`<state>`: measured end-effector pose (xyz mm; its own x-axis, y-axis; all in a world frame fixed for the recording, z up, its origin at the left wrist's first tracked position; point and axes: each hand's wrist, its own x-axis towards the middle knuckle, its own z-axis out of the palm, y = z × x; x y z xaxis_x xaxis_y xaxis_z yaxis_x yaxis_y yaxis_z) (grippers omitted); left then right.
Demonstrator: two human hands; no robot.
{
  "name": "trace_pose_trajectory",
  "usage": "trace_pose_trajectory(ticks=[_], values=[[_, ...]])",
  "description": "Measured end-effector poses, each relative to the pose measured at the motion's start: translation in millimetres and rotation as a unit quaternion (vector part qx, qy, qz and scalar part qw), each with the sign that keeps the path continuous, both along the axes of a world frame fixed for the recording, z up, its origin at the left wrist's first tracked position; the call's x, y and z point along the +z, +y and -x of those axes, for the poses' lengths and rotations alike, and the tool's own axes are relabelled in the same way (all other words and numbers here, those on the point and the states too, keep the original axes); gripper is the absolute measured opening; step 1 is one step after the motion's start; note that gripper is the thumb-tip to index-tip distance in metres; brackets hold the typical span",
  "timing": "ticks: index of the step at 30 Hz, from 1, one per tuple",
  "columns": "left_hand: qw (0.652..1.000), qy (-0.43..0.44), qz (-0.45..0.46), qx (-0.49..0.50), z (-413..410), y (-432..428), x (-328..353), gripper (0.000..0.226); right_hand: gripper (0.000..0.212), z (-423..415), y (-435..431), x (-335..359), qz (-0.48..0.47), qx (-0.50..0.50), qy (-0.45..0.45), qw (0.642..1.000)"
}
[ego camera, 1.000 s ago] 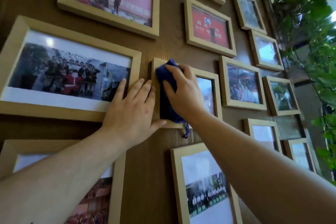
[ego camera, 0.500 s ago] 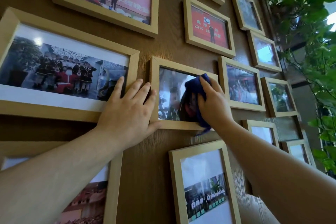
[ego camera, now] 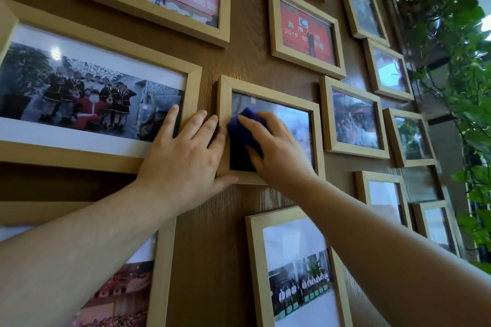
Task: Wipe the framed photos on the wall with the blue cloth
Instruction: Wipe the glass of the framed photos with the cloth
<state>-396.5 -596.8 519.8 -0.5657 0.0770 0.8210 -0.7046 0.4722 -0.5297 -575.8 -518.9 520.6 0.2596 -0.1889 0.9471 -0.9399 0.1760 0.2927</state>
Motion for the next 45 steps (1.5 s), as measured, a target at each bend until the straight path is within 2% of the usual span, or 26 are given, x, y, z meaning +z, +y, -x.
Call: trace_pose_trajectory(ticks=[2, 7, 10, 12, 15, 19, 25, 36, 41, 45], values=[[1.000, 0.000, 0.002, 0.000, -0.1, -1.0, 0.5, 0.086, 0.047, 16.1, 7.3, 3.2, 0.008, -0.012, -0.021, 1.000], [1.000, -0.003, -0.007, 0.002, -0.8, 0.5, 0.8, 0.089, 0.037, 63.1, 33.3, 12.7, 0.059, -0.047, -0.144, 0.987], [1.000, -0.001, -0.006, 0.004, -0.4, 1.1, 0.4, 0.090, 0.038, 72.5, 37.9, 9.0, 0.069, -0.047, -0.176, 0.981], [1.000, 0.000, -0.006, 0.004, -0.4, 0.8, 0.0, 0.091, 0.040, 61.5, 34.5, 2.1, 0.045, -0.028, -0.160, 0.986], [1.000, 0.003, -0.005, 0.006, 0.1, 1.1, -0.3, 0.091, 0.043, 27.1, 25.9, -10.9, -0.009, -0.012, -0.060, 0.998], [1.000, 0.001, -0.004, 0.006, 0.9, 2.9, 0.6, 0.094, 0.042, -6.3, 14.7, -21.2, -0.065, 0.008, 0.061, 0.996], [1.000, 0.003, -0.007, -0.010, 1.1, 1.5, 0.0, 0.094, 0.040, 14.3, 22.8, -32.2, -0.069, -0.010, 0.063, 0.996], [1.000, 0.009, -0.011, -0.008, 2.7, -0.7, -1.6, 0.095, 0.041, 86.8, 58.0, -50.4, -0.024, -0.093, -0.058, 0.994], [1.000, 0.012, -0.016, -0.009, 3.3, 1.2, -2.1, 0.094, 0.038, 90.4, 72.5, -46.7, -0.069, -0.144, -0.029, 0.987], [0.999, -0.003, 0.001, -0.051, 1.2, 0.2, -7.4, 0.085, 0.038, 78.6, 80.7, -46.5, -0.060, -0.136, -0.019, 0.989]])
